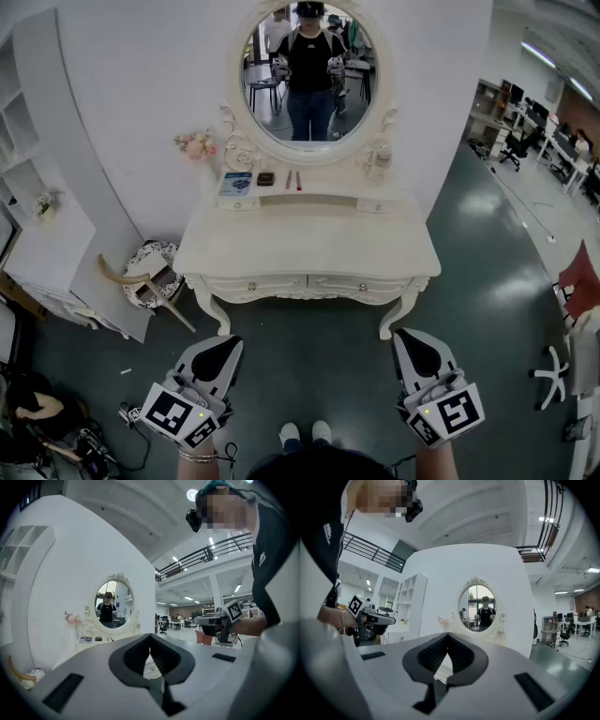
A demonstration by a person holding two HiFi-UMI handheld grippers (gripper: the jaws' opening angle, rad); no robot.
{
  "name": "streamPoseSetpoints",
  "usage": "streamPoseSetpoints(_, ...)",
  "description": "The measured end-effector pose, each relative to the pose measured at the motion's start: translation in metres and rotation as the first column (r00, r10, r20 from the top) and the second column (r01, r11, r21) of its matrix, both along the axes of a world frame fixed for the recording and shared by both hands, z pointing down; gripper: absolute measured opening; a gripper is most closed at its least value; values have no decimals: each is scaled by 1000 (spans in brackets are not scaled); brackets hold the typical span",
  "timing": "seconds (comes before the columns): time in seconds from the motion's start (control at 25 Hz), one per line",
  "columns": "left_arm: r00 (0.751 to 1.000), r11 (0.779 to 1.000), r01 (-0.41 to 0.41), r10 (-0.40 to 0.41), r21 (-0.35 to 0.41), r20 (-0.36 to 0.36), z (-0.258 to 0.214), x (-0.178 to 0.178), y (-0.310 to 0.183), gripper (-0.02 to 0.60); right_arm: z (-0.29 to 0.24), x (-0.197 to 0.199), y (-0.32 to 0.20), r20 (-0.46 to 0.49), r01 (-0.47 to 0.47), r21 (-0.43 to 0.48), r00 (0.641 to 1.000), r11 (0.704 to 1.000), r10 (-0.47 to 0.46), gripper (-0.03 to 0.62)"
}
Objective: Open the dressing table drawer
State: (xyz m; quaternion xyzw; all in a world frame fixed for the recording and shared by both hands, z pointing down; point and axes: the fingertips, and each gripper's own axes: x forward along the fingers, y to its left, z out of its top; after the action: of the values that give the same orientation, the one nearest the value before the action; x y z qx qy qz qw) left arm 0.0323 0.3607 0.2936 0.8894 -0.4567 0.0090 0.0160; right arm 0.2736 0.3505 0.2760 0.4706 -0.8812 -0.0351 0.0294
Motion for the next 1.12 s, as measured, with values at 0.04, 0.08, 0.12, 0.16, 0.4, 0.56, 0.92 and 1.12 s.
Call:
streamPoseSetpoints(0.04,1000,1000,1,-1,-2,1,0,0,0,17,-1,0,0,2,1,-1,1000,1000,-1,18)
streamPoseSetpoints(0.08,1000,1000,2,-1,-4,1,0,-1,1,17,-1,-1,1,4,3,-1,1000,1000,-3,17)
streamPoseSetpoints(0.12,1000,1000,2,-2,-6,1,1,-1,1,17,-2,-1,1,6,4,-1,1000,1000,-4,17)
streamPoseSetpoints(0.16,1000,1000,3,-3,-7,1,1,-1,2,17,-2,-1,1,7,6,-1,1000,1000,-6,17)
streamPoseSetpoints(0.4,1000,1000,10,-10,-20,-1,3,1,7,17,-3,2,4,8,18,-5,1000,1000,-18,17)
streamPoseSetpoints(0.56,1000,999,21,-21,-29,2,5,1,10,17,-2,-2,9,55,96,-16,994,995,-95,18)
streamPoseSetpoints(0.92,995,994,102,-101,-43,11,11,-4,19,17,12,-9,6,-45,201,-3,979,980,-201,18)
streamPoseSetpoints(1.12,987,985,158,-159,-73,-16,20,-3,32,17,15,-14,10,-43,274,-5,961,962,-274,18)
